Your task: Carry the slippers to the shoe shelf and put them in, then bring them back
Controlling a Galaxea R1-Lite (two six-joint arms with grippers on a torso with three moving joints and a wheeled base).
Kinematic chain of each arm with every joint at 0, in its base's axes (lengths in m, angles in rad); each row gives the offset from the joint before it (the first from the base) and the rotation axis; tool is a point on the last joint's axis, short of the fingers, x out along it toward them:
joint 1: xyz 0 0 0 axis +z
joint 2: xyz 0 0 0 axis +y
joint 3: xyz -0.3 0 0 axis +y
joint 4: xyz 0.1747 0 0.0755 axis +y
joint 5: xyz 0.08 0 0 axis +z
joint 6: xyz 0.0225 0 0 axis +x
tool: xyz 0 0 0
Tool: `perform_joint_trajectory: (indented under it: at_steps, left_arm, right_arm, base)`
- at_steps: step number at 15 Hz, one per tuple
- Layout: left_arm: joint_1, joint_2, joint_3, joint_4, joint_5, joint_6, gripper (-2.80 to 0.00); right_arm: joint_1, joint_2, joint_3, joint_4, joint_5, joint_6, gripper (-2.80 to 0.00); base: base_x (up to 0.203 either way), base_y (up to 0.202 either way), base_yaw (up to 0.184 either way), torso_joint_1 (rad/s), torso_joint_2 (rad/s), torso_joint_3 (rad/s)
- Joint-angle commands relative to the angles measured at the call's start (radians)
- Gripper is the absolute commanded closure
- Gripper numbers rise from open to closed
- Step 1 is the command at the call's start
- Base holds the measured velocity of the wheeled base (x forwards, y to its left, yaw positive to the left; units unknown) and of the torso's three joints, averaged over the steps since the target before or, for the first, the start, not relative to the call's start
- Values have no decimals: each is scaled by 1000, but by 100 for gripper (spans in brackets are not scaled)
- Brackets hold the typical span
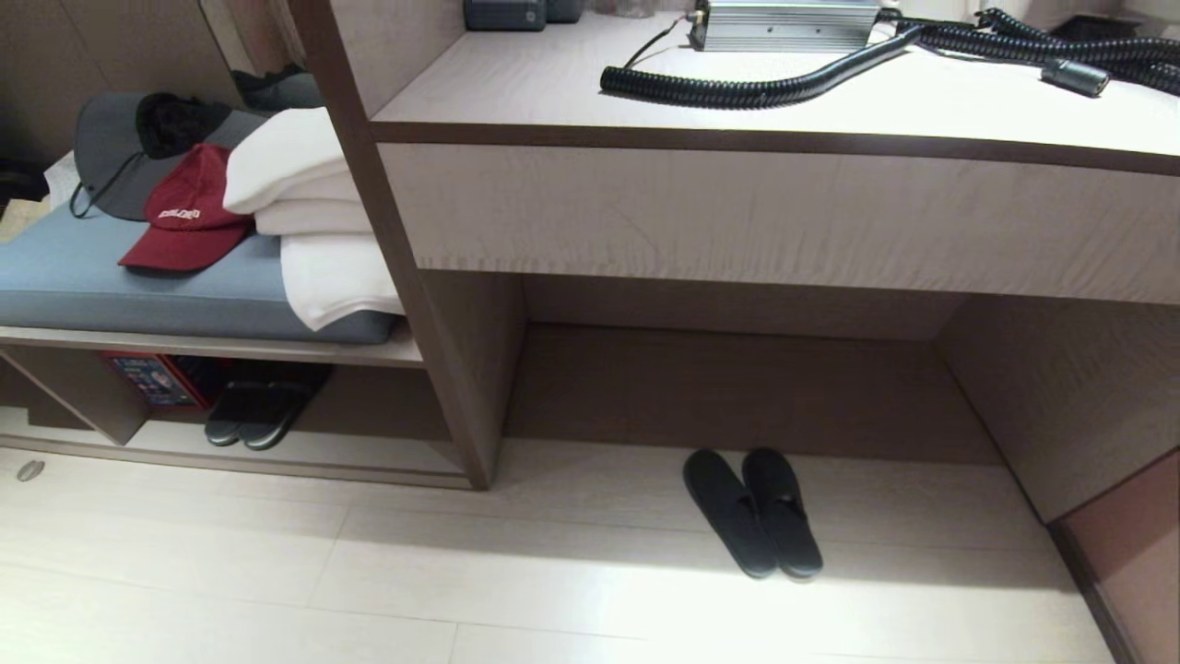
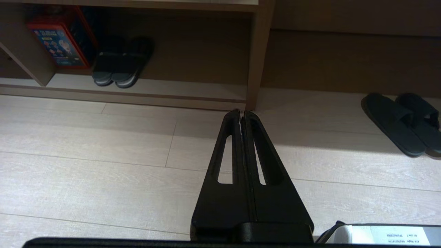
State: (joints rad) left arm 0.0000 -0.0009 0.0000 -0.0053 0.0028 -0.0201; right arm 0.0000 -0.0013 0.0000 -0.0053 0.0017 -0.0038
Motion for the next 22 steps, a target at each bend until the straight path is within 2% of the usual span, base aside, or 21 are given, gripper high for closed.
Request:
perform_joint_trajectory:
  at_steps: [1,22]
  left_arm:
    - [2,1,0,-1,0,0,0]
    - [0,-1,0,-1,-1,6,0]
  right_arm:
    - [0,1,2,-1,0,-1,0]
    - [0,3,2,1,-6,-1,0]
  base:
    - [0,0,0,2,11,194]
    - [0,0,0,3,2,198]
